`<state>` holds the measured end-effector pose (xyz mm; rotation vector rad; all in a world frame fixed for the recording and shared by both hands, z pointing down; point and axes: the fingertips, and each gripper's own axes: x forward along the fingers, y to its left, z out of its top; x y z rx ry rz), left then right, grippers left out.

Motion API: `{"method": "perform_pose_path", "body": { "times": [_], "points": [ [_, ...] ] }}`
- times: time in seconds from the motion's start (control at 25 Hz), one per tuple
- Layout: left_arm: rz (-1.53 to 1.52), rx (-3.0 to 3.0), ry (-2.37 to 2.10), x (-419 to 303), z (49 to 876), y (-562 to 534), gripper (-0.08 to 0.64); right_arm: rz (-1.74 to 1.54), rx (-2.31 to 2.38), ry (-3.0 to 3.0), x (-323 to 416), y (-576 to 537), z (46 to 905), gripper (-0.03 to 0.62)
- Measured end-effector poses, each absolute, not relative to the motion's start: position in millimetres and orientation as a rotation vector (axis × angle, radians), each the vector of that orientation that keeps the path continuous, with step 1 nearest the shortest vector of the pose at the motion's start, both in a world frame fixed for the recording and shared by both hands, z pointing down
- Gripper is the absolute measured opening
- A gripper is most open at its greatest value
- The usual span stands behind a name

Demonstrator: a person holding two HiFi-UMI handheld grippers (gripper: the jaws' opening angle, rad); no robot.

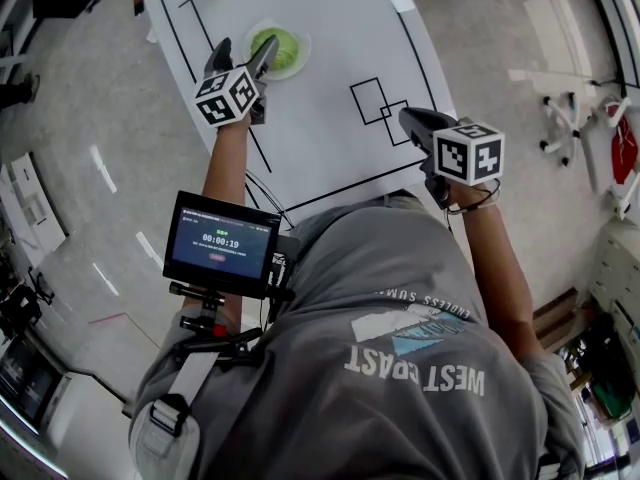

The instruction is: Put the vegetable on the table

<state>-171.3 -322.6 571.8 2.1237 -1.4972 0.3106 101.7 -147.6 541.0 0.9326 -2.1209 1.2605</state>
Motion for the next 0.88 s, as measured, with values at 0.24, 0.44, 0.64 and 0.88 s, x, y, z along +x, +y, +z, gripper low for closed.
{"method": "perform_pose_path", "body": {
  "times": [0.24,0.44,0.64,0.88],
  "points": [
    [0.203,2.179,-1.572,-171.7,512.3,-317.0,0.453,1.230,0.922,-2.171,102.2,-149.5,526.7,0.009],
    [0.104,2.220,-1.637,-165.9,447.9,-278.8,0.372,1.186,0.910,-2.247,116.9,-133.9,498.4,0.009],
    [-0.035,2.231,-1.662,-159.2,403.5,-228.6,0.243,1.189,0.890,-2.282,136.2,-112.4,494.3,0.009],
    [-0.133,2.162,-1.707,-172.0,399.8,-195.9,0.137,1.256,0.848,-2.282,143.2,-117.9,516.1,0.009]
  ]
}}
